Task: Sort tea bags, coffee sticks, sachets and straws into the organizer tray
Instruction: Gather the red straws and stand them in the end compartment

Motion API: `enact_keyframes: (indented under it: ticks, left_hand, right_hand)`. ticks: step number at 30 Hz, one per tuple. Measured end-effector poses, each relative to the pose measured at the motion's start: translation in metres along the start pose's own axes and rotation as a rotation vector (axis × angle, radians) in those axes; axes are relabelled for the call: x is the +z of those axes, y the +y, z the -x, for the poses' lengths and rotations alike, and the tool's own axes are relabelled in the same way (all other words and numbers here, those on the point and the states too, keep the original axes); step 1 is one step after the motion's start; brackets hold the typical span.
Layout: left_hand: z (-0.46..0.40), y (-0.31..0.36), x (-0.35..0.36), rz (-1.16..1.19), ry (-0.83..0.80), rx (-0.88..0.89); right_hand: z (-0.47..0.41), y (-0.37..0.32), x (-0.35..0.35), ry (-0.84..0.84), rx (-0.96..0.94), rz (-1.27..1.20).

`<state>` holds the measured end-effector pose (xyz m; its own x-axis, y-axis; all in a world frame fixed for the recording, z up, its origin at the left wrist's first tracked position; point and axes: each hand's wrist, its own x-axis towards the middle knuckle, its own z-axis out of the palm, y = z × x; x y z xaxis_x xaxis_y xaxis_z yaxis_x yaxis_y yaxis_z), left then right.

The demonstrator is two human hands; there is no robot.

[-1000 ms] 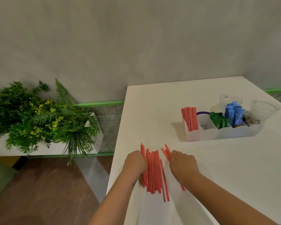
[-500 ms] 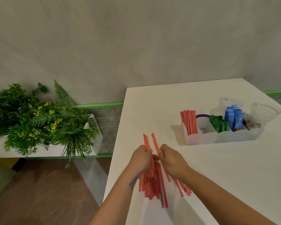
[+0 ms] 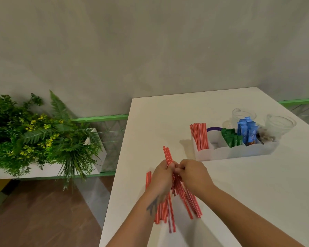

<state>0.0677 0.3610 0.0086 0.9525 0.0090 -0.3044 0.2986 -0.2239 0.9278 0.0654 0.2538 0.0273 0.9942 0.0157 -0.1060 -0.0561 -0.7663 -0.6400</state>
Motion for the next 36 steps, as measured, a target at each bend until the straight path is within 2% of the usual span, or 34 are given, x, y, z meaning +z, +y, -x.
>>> enact_keyframes:
  ticks: [5,7,9,12,15,18,20,22,25,27,31,36]
  left_hand:
    - [0.008,0.018,0.014,-0.153,0.061,0.277]
    - [0.011,0.021,0.026,-0.104,0.006,0.325]
    - [0.01,0.022,0.04,0.034,-0.065,0.331]
    - [0.007,0.021,0.06,0.237,-0.191,0.279]
    - [0.003,0.018,0.073,0.081,-0.175,0.368]
    - [0.003,0.01,0.084,-0.031,-0.046,0.49]
    - [-0.002,-0.006,0.093,-0.089,-0.03,0.49]
    - [-0.005,-0.017,0.1,-0.036,-0.099,0.427]
    - [-0.005,-0.017,0.098,-0.066,-0.032,0.366]
    - [-0.001,-0.009,0.094,-0.014,-0.067,0.367]
    - [0.005,0.01,0.093,-0.006,-0.112,0.445]
    - [-0.003,0.053,0.084,-0.014,-0.136,0.519]
  right_hand:
    - [0.003,0.009,-0.03,0.155,-0.01,-0.019]
    - [0.007,0.011,-0.042,0.256,-0.098,-0.132]
    - [0.011,0.012,-0.054,0.316,-0.229,-0.144]
    - [0.016,0.014,-0.066,0.311,-0.385,0.035]
    - [0.018,0.02,-0.069,0.27,-0.375,0.15]
    - [0.022,0.031,-0.067,0.215,-0.324,0.168]
    - [0.022,0.04,-0.064,0.154,-0.312,0.171]
    - [0.021,0.047,-0.061,0.106,-0.302,0.155]
    - [0.018,0.051,-0.062,0.088,-0.253,0.068]
    - [0.016,0.054,-0.067,0.089,-0.2,-0.039]
    - [0.01,0.05,-0.084,0.143,-0.207,-0.162]
    - [-0.009,0.032,-0.119,0.167,-0.255,-0.163]
